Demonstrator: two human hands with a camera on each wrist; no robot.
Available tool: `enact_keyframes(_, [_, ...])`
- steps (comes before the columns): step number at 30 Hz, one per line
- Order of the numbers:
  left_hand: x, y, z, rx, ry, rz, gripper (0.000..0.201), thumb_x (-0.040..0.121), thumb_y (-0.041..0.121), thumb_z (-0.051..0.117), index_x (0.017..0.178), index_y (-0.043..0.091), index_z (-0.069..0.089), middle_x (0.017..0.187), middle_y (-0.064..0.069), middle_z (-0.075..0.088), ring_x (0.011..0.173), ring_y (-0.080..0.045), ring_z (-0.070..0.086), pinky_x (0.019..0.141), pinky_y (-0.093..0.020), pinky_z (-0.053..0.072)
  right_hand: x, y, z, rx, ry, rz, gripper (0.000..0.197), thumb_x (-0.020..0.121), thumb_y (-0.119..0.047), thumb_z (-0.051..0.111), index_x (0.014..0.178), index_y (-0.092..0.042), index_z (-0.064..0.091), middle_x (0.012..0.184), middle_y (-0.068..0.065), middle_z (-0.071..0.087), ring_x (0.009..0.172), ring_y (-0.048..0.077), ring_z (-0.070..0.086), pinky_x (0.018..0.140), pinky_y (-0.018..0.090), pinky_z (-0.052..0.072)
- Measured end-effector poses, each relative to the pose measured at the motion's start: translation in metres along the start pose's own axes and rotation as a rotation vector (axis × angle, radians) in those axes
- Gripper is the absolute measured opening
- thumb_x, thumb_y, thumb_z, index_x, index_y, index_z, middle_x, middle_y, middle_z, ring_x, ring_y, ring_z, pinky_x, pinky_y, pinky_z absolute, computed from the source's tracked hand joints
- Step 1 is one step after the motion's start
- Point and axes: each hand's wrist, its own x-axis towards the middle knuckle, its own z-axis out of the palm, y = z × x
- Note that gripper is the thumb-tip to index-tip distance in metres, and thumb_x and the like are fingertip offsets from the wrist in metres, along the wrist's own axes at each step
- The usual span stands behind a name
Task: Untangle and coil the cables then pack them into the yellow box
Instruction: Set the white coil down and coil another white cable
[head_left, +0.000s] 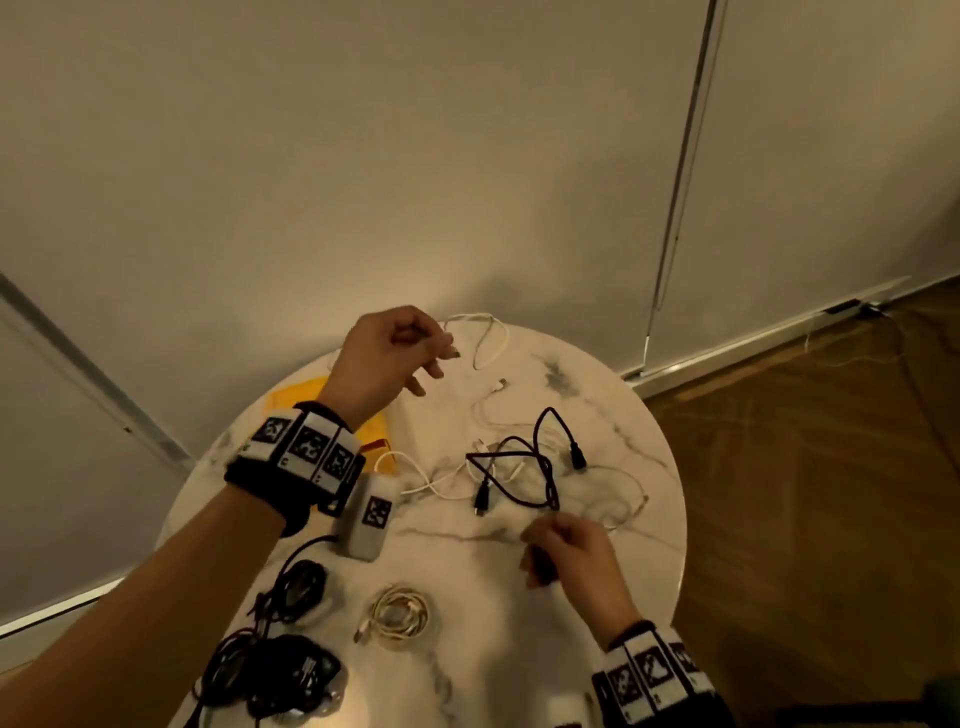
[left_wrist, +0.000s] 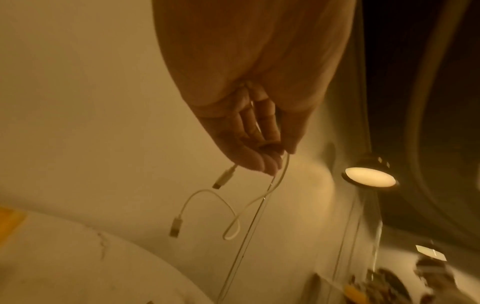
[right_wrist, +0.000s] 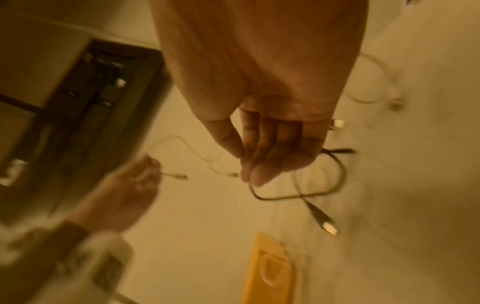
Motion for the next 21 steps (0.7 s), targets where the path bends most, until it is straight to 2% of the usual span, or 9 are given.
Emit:
enact_keyframes(3, [-0.024, -0.015, 0.005, 0.179, -0.047, 0.083, 0.012, 0.087, 0.017, 0.069, 0.079, 0.009, 0.065, 0.068, -0.001, 0.069, 0.056, -0.008, 0.059, 0.049, -0.022, 0.047, 0.005, -0.047, -0.004, 0.011, 0.119, -0.256, 0.013, 0.091, -0.002, 0.058, 0.099, -0.009, 0.066, 0.085, 0.006, 0.072, 0.062, 0.02, 0.066, 0.054, 0.026, 0.047])
enact_keyframes(5, [-0.042, -0.019, 0.01, 0.158, -0.069, 0.103, 0.013, 0.087, 0.017, 0.07, 0.078, 0.01, 0.065, 0.067, -0.002, 0.068, 0.055, -0.008, 0.058, 0.054, -0.022, 0.049, 0.008, -0.07, -0.001, -0.089, 0.124, -0.418, 0.034, 0.087, -0.012, 0.068, 0.118, -0.023, 0.06, 0.113, -0.008, 0.061, 0.084, 0.01, 0.066, 0.065, 0.022, 0.051])
enact_keyframes(7, [-0.058, -0.019, 0.013, 0.08, -0.066, 0.101, 0.012, 0.087, 0.016, 0.07, 0.077, 0.01, 0.064, 0.066, -0.003, 0.067, 0.054, -0.007, 0.057, 0.054, -0.022, 0.047, 0.011, -0.085, 0.009, -0.266, 0.063, -0.541, 0.045, 0.083, -0.022, 0.074, 0.124, -0.029, 0.056, 0.123, -0.014, 0.051, 0.1, 0.001, 0.059, 0.08, 0.015, 0.049])
enact_keyframes(9, [-0.071, -0.019, 0.012, -0.005, -0.022, 0.096, 0.015, 0.085, 0.021, 0.072, 0.076, 0.013, 0.064, 0.062, -0.001, 0.065, 0.052, -0.008, 0.055, 0.053, -0.022, 0.045, 0.01, -0.09, 0.023, -0.341, 0.02, -0.6, 0.032, 0.084, -0.026, 0.073, 0.114, -0.028, 0.062, 0.115, -0.013, 0.059, 0.103, 0.0, 0.057, 0.086, 0.016, 0.045])
enact_keyframes(12, [-0.087, -0.022, 0.001, -0.034, 0.05, 0.118, 0.021, 0.08, 0.038, 0.068, 0.074, 0.018, 0.064, 0.066, 0.0, 0.066, 0.056, -0.024, 0.053, 0.053, -0.032, 0.045, 0.01, -0.093, 0.036, -0.231, 0.044, -0.623, 0.005, 0.088, -0.019, 0.069, 0.089, -0.023, 0.066, 0.087, -0.012, 0.068, 0.088, 0.008, 0.064, 0.085, 0.032, 0.049])
enact_keyframes(15, [-0.106, -0.028, -0.007, -0.121, 0.02, 0.055, 0.016, 0.087, 0.033, 0.061, 0.077, 0.022, 0.066, 0.087, -0.009, 0.07, 0.08, -0.032, 0.061, 0.07, -0.043, 0.048, 0.009, -0.102, 0.043, -0.078, -0.037, -0.649, 0.005, 0.087, -0.01, 0.068, 0.087, -0.014, 0.069, 0.076, -0.004, 0.069, 0.072, 0.016, 0.067, 0.072, 0.031, 0.053])
enact_keyframes(17, [-0.12, -0.025, -0.005, -0.464, -0.089, -0.086, 0.02, 0.09, 0.024, 0.054, 0.075, 0.012, 0.061, 0.084, -0.015, 0.067, 0.084, -0.03, 0.061, 0.078, -0.039, 0.049, 0.006, -0.107, 0.05, 0.028, -0.121, -0.598, 0.006, 0.088, -0.007, 0.068, 0.089, -0.01, 0.072, 0.065, 0.005, 0.067, 0.056, 0.02, 0.063, 0.058, 0.03, 0.051])
enact_keyframes(19, [-0.132, -0.019, -0.005, -0.836, -0.208, -0.21, 0.019, 0.087, 0.027, 0.061, 0.078, 0.01, 0.058, 0.073, -0.012, 0.06, 0.072, -0.025, 0.059, 0.073, -0.035, 0.05, 0.003, -0.104, 0.06, 0.089, -0.181, -0.515, 0.009, 0.09, -0.008, 0.065, 0.092, -0.01, 0.074, 0.054, 0.011, 0.059, 0.041, 0.023, 0.051, 0.045, 0.029, 0.046])
enact_keyframes(21, [-0.14, -0.019, -0.003, -1.018, -0.236, -0.248, 0.023, 0.081, 0.028, 0.07, 0.09, 0.009, 0.062, 0.065, -0.005, 0.054, 0.062, -0.019, 0.055, 0.064, -0.032, 0.052, 0.001, -0.089, 0.068, 0.099, -0.211, -0.427, 0.013, 0.092, -0.012, 0.063, 0.097, -0.009, 0.074, 0.046, 0.01, 0.05, 0.035, 0.02, 0.04, 0.037, 0.023, 0.034])
